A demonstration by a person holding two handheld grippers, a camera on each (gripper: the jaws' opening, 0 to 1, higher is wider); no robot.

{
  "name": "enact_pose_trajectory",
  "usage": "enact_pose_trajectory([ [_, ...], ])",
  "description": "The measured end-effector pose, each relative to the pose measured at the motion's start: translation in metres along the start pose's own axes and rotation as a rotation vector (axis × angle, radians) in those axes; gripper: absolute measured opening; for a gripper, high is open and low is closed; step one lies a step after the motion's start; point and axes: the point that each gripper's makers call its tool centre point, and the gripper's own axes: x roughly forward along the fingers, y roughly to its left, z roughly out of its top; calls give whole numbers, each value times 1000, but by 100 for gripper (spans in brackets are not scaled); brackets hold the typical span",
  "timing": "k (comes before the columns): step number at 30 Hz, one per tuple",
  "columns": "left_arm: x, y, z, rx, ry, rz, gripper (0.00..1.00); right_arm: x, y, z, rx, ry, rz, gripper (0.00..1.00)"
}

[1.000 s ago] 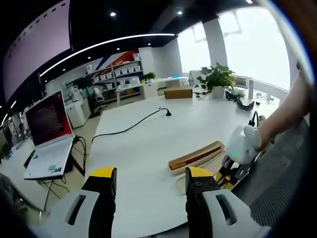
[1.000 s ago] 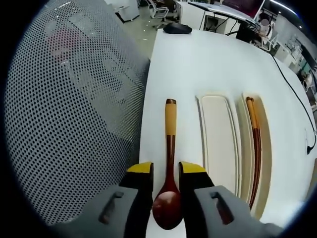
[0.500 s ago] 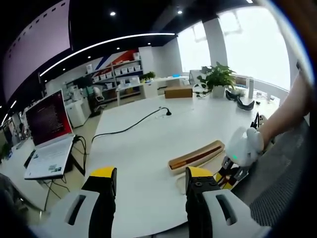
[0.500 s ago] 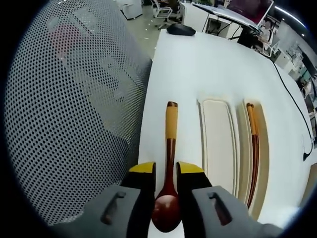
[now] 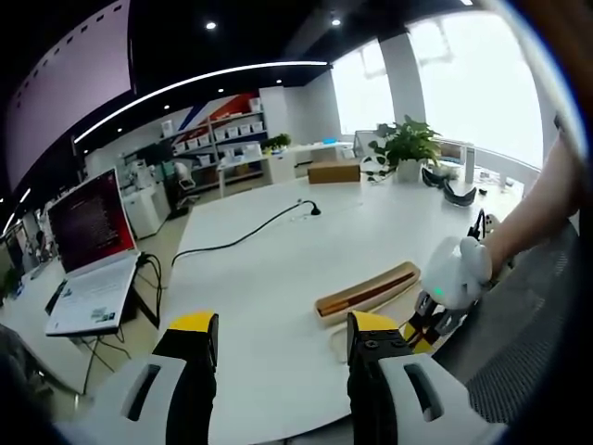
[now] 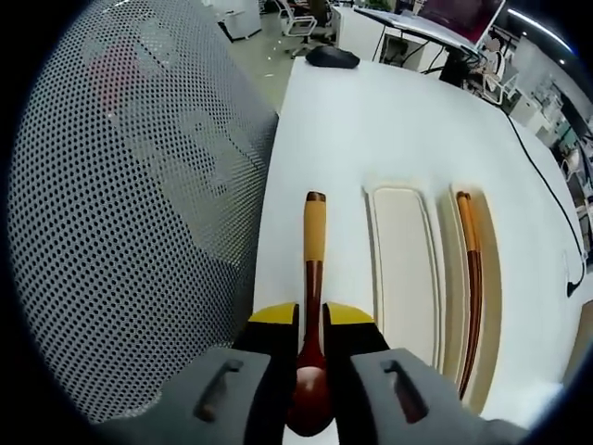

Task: Arrange the utensils inside the cutlery case until each visible utensil rests in its matching compartment.

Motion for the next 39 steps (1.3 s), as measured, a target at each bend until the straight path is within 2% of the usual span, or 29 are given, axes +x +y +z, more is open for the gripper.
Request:
enact_pose_trajectory([
  [3,0,0,0,-1,-1,1,57,0,0,0,-21,3,-2,2],
  [12,-1,0,0,-2,-1,-1,57,1,-1,0,10,-4,-2,2],
  [39,-1,0,0,3,-2,-1,57,1,-1,0,2,13,-22,2],
])
